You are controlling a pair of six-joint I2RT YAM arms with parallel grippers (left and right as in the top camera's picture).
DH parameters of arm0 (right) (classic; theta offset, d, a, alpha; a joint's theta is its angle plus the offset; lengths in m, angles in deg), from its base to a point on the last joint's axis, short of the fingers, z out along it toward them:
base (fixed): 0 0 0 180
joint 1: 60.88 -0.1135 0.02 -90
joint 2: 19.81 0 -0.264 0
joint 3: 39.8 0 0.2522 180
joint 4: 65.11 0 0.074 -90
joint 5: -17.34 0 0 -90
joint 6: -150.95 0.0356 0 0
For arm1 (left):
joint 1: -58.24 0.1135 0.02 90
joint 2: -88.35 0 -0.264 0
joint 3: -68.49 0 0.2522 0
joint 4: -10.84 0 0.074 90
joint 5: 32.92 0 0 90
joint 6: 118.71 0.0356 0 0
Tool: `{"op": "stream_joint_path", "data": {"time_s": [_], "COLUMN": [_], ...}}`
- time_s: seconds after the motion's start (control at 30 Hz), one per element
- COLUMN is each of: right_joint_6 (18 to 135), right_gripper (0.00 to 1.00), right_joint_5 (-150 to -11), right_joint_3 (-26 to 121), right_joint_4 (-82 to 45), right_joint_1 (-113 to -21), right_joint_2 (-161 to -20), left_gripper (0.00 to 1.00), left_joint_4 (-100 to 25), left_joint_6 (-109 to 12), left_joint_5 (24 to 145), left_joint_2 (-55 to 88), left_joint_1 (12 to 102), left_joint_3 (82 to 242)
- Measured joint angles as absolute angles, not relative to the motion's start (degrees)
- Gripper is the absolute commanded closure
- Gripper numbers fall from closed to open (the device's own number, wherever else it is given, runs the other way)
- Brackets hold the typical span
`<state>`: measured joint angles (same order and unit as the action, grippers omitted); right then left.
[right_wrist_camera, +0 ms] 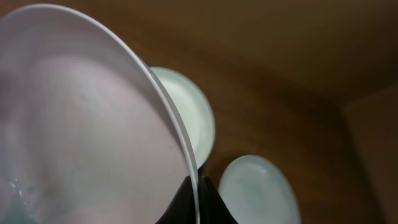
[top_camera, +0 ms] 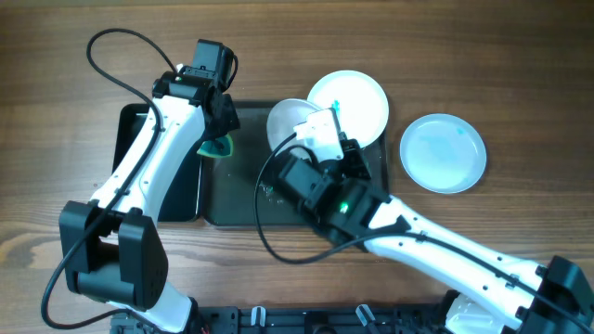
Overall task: Clean dirty plates on tray and stack at the side
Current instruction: 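Lift the cleaned plate and carry it right with the right gripper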
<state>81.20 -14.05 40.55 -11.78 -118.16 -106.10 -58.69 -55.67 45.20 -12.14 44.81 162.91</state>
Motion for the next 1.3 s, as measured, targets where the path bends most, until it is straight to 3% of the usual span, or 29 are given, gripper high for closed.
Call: {"op": "stream_joint_path", "data": {"time_s": [0.3, 0.57, 0.83, 1.1, 1.3], "right_joint_6": [67.41, 55.15, 53.36, 61.27, 76.61], "right_gripper": [0.96, 0.96, 0.96, 0.96, 0.96], "right_joint_5": [4.59, 8.92, 9.46, -0.83, -25.64], "right_joint_3": [40.57, 40.57, 40.57, 40.86, 40.88], "right_joint_4": [-23.49, -32.85, -33.24, -25.15, -13.72], "right_joint_1": [-123.88, -124.28, -124.28, -123.42, -114.4], "right_joint_2": [-106.1, -106.1, -106.07, -106.05, -106.05], "left_gripper": [0.96, 0.96, 0.96, 0.96, 0.96], "left_joint_4": [-58.71, -58.69, -58.69, -58.71, -58.99], "left_joint_6": [-55.65, -55.65, -55.67, -55.67, -55.65], "left_joint_5": [45.46, 45.79, 45.81, 45.81, 45.84], "left_joint_2": [-12.14, -12.14, -12.14, -12.14, -12.14], "left_joint_1": [44.81, 44.81, 44.81, 44.81, 44.81], "left_joint_3": [162.87, 162.87, 162.87, 162.87, 162.87]}}
